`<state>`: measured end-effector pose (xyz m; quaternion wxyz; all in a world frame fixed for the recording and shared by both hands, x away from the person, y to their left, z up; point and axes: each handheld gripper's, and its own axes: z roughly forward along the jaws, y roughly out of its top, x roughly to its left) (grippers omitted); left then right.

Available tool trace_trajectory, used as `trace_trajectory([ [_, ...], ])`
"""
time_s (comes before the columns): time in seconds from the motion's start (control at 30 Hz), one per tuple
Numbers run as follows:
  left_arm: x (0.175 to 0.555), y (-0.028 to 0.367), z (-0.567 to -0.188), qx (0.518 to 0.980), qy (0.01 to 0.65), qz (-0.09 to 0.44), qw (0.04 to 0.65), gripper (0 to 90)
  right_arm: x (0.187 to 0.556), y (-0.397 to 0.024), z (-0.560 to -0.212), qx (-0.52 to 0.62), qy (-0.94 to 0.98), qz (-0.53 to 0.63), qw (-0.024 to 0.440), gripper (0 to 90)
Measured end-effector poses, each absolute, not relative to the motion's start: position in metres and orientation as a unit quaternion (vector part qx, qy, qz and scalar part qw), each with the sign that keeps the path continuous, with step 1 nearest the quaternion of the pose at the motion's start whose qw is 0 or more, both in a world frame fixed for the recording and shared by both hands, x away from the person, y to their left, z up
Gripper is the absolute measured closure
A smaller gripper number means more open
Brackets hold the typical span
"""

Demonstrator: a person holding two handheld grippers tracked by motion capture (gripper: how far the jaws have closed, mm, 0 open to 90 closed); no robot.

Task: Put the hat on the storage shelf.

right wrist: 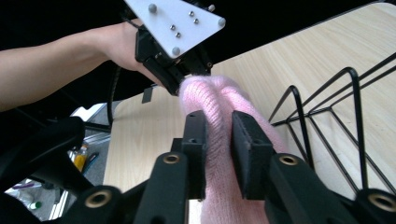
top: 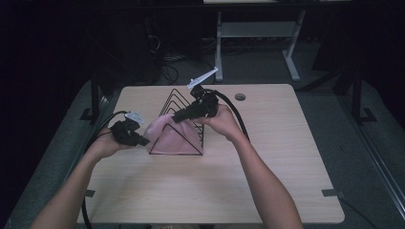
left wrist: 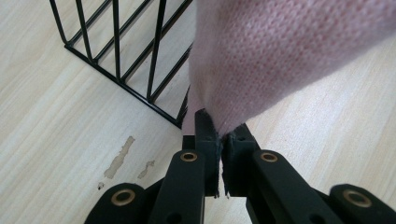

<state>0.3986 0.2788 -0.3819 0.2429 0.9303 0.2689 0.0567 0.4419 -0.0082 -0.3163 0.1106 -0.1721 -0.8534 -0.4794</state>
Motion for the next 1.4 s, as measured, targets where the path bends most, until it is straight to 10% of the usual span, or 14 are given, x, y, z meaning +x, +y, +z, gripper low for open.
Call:
trace_trajectory([
  [0.57,0.388,0.281,-0.372,0.926,0.275,0.069,0.248,69.6,0.435,-0.065,-0.318,-0.225,-0.837,-0.494,0.067,45.1],
  [1.4,0.376,0.299,-0.373,0.909,0.301,0.069,0.278,47.0,0.415,-0.154,-0.334,-0.316,-0.830,-0.459,0.018,33.1],
])
